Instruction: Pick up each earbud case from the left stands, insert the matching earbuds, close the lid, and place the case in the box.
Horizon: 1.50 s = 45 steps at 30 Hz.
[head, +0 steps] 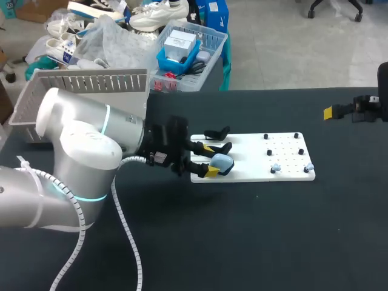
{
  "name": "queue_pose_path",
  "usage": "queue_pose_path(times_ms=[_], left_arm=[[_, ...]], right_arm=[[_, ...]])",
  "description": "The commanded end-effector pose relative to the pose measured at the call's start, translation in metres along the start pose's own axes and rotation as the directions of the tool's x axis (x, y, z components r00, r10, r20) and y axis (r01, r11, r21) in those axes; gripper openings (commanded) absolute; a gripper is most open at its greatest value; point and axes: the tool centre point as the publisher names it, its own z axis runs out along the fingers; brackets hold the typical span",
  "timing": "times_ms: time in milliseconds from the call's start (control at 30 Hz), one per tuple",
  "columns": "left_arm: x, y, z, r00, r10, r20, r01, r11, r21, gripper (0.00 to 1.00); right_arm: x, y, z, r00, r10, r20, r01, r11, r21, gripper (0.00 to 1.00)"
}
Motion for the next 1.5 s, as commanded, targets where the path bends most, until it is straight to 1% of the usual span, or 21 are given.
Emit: queue_pose_path(times_ms=[33,333,400,467,533,600,667,867,1333,1400,1500], left_arm=[[0.0012,0.0027,0.0036,1.0,-0.001,-0.01,0.001,1.0,0.005,0.66],[0.0038,0.0092,0.0067,1.0,-0.018,-0.018,0.018,1.0,-0.016,0.64],[0.0038,0.0096,0.0066,1.0,-0.019,-0.018,0.019,1.0,-0.018,0.61],[0.0038,0.0097,0.0064,1.0,-0.018,-0.018,0.018,1.0,-0.019,0.56],[0.0039,0.0097,0.0063,1.0,-0.018,-0.018,0.017,1.0,-0.019,0.54],[0.0045,0.0092,0.006,1.0,-0.018,-0.02,0.018,1.0,-0.018,0.49],[0.0054,0.0079,0.0056,1.0,-0.017,-0.021,0.017,1.0,-0.014,0.47],[0.0074,0.0039,0.0054,1.0,-0.008,-0.028,0.008,1.0,-0.005,0.49],[0.0059,0.0044,0.0099,0.999,-0.012,-0.03,0.012,1.0,-0.007,0.46],[0.0056,0.0052,0.011,0.999,-0.014,-0.03,0.014,1.0,-0.01,0.47],[0.0061,0.0067,0.0122,0.999,-0.016,-0.032,0.016,1.0,-0.012,0.46]], right_arm=[[-0.0005,0.0012,-0.0005,1.0,0.001,-0.002,-0.001,1.0,0.006,1.0],[-0.0005,0.0012,-0.0005,1.0,0.001,-0.002,-0.001,1.0,0.006,1.0],[-0.0005,0.0012,-0.0005,1.0,0.001,-0.002,-0.001,1.0,0.006,1.0],[-0.0005,0.0012,-0.0005,1.0,0.001,-0.002,-0.001,1.0,0.006,1.0],[-0.0005,0.0012,-0.0005,1.0,0.001,-0.002,-0.001,1.0,0.006,1.0],[-0.0005,0.0012,-0.0005,1.0,0.001,-0.002,-0.001,1.0,0.006,1.0],[-0.0005,0.0012,-0.0005,1.0,0.001,-0.002,-0.001,1.0,0.006,1.0],[-0.0005,0.0012,-0.0005,1.0,0.001,-0.002,-0.001,1.0,0.006,1.0],[-0.0005,0.0012,-0.0005,1.0,0.001,-0.002,-0.001,1.0,0.006,1.0],[-0.0005,0.0012,-0.0005,1.0,0.001,-0.002,-0.001,1.0,0.006,1.0],[-0.0005,0.0012,-0.0005,1.0,0.001,-0.002,-0.001,1.0,0.006,1.0]])
